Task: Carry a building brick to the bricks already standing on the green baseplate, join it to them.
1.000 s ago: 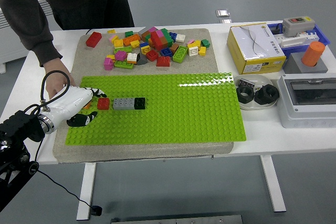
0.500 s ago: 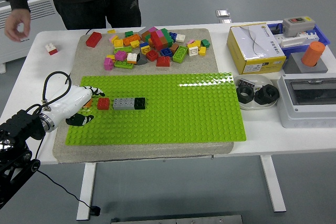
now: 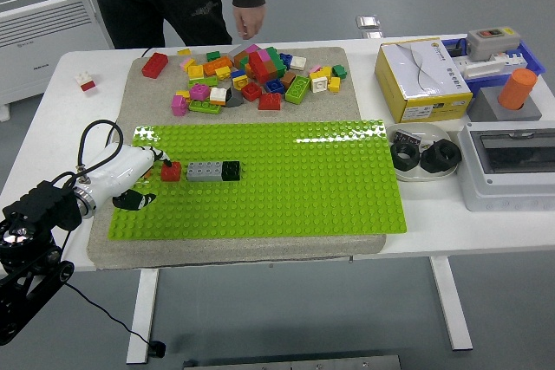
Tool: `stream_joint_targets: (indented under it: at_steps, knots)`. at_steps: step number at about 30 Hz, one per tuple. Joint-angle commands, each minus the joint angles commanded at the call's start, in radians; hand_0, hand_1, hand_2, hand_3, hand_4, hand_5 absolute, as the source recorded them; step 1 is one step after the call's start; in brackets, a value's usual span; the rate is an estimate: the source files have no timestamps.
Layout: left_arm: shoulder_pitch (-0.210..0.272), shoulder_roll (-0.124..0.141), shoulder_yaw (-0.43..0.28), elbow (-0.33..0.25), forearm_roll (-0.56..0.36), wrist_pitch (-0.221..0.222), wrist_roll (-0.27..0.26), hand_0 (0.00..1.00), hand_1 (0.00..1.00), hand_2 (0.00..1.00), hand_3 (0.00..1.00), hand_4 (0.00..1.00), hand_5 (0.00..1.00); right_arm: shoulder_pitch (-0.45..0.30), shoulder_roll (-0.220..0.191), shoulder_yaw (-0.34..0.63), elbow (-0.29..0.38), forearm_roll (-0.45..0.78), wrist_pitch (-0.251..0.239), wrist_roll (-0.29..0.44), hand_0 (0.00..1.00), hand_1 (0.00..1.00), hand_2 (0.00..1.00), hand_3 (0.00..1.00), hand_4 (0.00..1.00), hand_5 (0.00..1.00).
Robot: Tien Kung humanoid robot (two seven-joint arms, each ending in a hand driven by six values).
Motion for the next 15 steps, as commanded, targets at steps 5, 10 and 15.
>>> stream_joint_targets:
  at_steps: [5, 10, 15]
  knots:
    - [-0.015, 0.002, 0.013, 0.004, 0.0, -0.017, -0.008, 0.136, 0.172, 0.835, 0.613, 0.834, 0.151, 0.001, -0.001, 0.002, 0.0, -0.003, 0.0, 0.0, 0.707, 0.591, 0.735, 0.843, 0.927, 0.998]
    - [-0.031, 0.005, 0.022, 0.009, -0.014, -0.036, -0.014, 0.136, 0.171, 0.837, 0.592, 0.849, 0.258, 0.003, -0.002, 0.005, 0.0, -0.007, 0.001, 0.0, 0.707, 0.591, 0.735, 0.842, 0.927, 0.998]
    - [-0.046, 0.006, 0.028, 0.016, -0.03, -0.048, -0.015, 0.136, 0.17, 0.836, 0.577, 0.833, 0.298, 0.004, -0.002, 0.012, 0.0, -0.013, 0.002, -0.001, 0.706, 0.585, 0.735, 0.842, 0.927, 0.998]
